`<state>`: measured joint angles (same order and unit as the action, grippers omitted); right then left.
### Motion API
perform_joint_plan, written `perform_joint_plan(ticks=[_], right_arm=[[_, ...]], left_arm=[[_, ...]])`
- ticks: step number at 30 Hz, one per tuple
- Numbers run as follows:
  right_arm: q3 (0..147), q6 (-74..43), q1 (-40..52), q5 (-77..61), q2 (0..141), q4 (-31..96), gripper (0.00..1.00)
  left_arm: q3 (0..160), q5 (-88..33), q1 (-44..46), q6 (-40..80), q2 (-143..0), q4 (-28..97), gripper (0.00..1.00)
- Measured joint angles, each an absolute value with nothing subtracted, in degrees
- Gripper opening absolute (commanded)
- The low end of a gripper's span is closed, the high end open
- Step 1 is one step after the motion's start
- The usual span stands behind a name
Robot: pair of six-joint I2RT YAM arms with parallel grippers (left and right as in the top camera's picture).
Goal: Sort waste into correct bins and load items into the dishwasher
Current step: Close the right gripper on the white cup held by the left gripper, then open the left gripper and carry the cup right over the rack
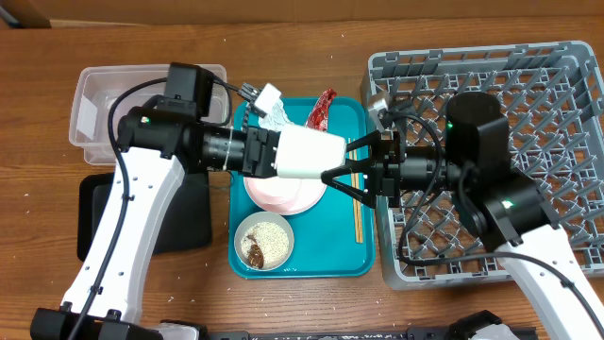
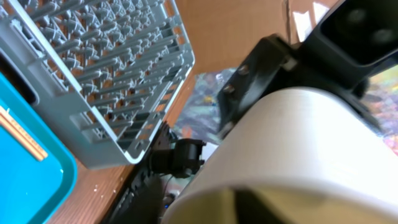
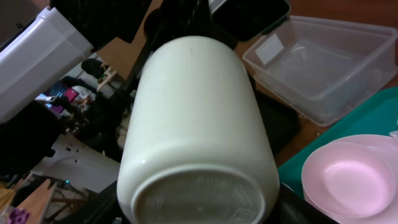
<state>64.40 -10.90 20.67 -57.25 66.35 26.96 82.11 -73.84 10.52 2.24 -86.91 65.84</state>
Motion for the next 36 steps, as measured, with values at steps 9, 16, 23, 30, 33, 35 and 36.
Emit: perform_joint_plan(ticks=[9,16,23,30,33,35,36], right_arm=[[64.47,-10.9,20.62,-49.5,62.24,32.64,0.49],[64.47,-11.14,23.38,-47.33,62.83,30.81,0.49],[64.49,-11.42,24.88,-45.54,63.92,30.44,0.84],[64.49,-10.48,24.88,-42.41,63.92,29.93,0.93],[64.49,-10.02,24.88,-41.85,63.92,29.04,0.96],[64.49,-9.65,24.88,-41.71,63.92,27.86,0.97],[64.49,-9.41,24.91,-41.69,63.92,27.05,0.97]], left_arm=[[82.11,-71.02,10.52,2.7,-87.24,63.7,0.82],[82.08,-75.0,11.31,6.24,-87.24,54.06,0.61],[82.08,-76.42,12.8,8.88,-87.24,53.19,0.04],[82.06,-76.55,12.78,9.45,-87.24,53.21,0.04],[82.06,-76.55,12.8,9.52,-87.24,53.78,0.04],[82.06,-76.62,12.8,9.52,-87.24,54.24,0.04],[82.06,-76.79,12.8,9.52,-87.24,54.26,0.04]])
